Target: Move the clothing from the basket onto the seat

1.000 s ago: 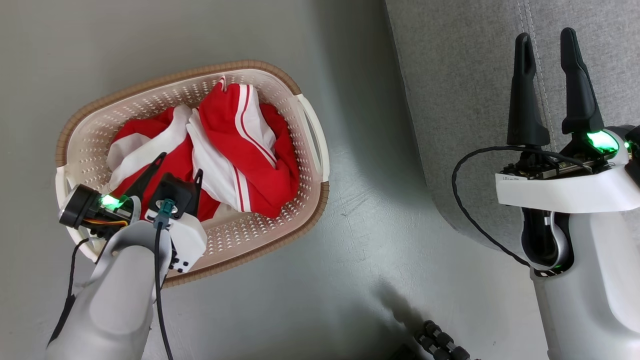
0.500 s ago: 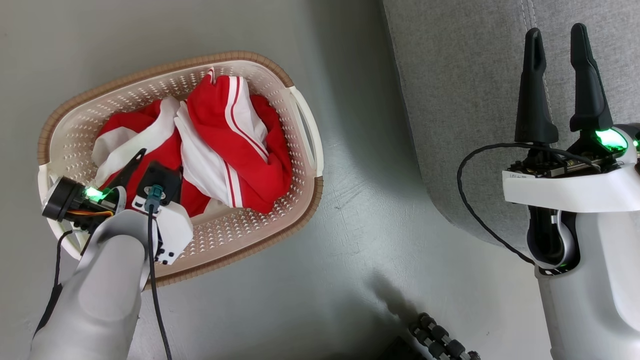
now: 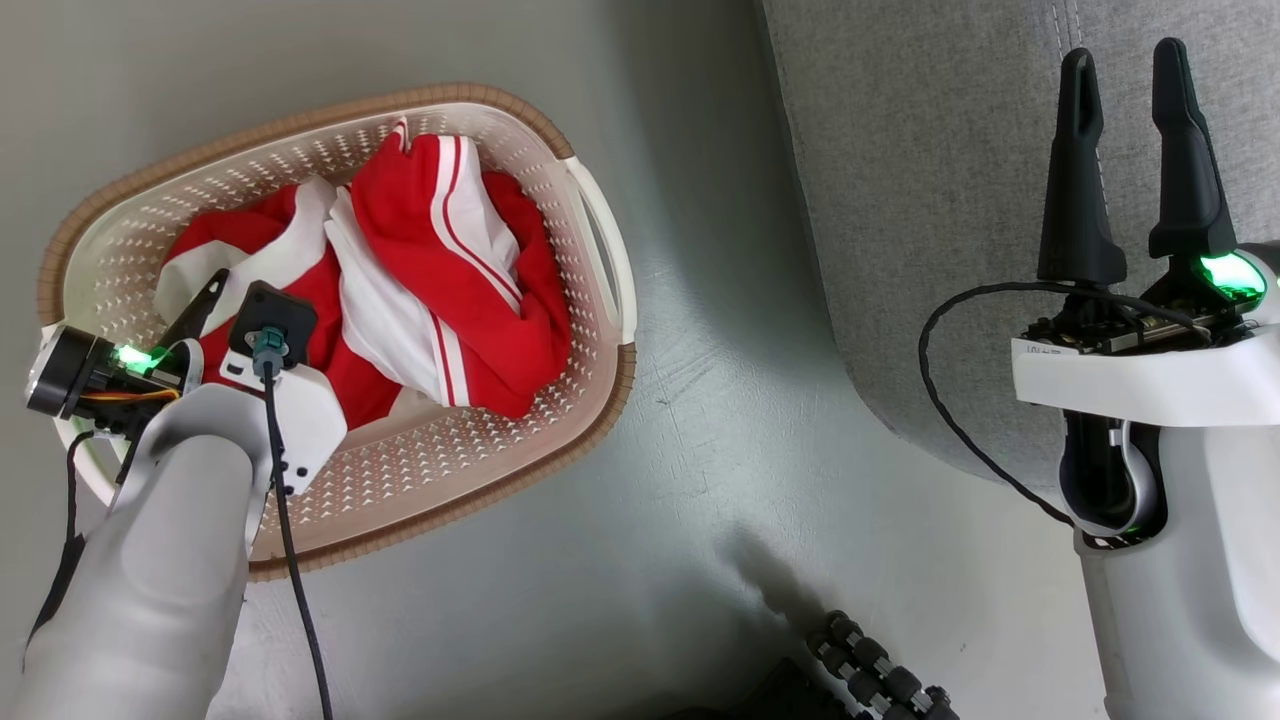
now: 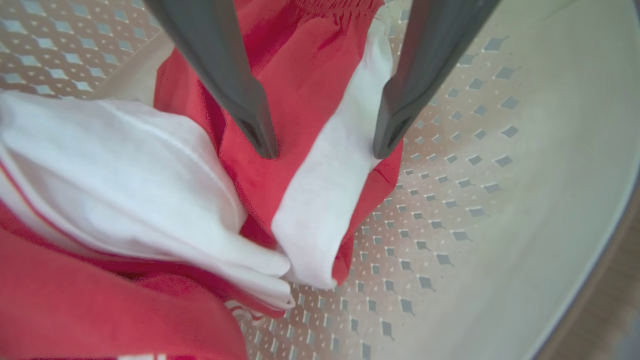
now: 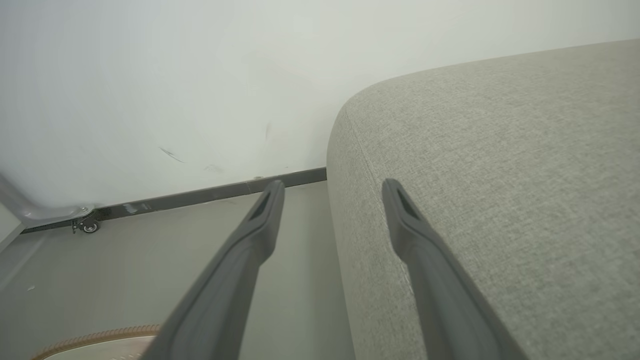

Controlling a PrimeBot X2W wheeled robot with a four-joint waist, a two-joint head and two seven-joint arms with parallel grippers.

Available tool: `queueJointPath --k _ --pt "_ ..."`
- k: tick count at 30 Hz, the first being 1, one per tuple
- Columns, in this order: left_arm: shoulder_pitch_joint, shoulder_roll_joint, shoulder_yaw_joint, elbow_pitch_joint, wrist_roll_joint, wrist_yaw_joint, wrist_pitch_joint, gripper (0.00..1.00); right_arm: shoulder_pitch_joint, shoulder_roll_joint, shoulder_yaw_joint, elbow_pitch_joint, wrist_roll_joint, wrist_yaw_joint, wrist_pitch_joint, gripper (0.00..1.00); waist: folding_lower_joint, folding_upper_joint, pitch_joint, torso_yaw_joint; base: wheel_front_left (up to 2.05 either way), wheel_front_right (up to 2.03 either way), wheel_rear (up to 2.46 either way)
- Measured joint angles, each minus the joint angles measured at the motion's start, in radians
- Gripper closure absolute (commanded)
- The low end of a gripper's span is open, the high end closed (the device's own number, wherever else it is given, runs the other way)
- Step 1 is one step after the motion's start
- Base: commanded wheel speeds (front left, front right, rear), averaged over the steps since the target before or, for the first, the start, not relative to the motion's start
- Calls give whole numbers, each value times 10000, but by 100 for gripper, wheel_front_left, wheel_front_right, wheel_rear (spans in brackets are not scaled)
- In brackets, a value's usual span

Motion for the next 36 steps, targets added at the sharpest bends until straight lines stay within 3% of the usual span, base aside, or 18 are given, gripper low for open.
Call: queueJointPath --k 13,14,15,17,18,36 --pt "-550 71 -157 458 282 184 472 0 0 4 0 -86 182 0 -2 0 0 0 317 -158 0 0 0" --pt "-575 54 -174 491 290 169 529 23 0 4 2 -90 182 0 -2 0 -1 0 333 -165 0 0 0" --pt "-577 48 -190 525 290 157 537 55 -2 4 12 -96 186 0 -2 0 -1 0 346 -172 0 0 0" --pt "-574 29 -217 610 288 128 537 91 -13 4 10 -113 196 0 -2 0 0 0 353 -178 0 0 0" --pt "-571 12 -242 642 290 127 535 100 -23 4 10 -117 196 0 -2 0 0 0 350 -176 0 0 0" --pt "-442 -50 -341 779 267 128 -228 100 -243 4 -13 23 364 0 -2 0 0 0 -80 -4 0 0 0"
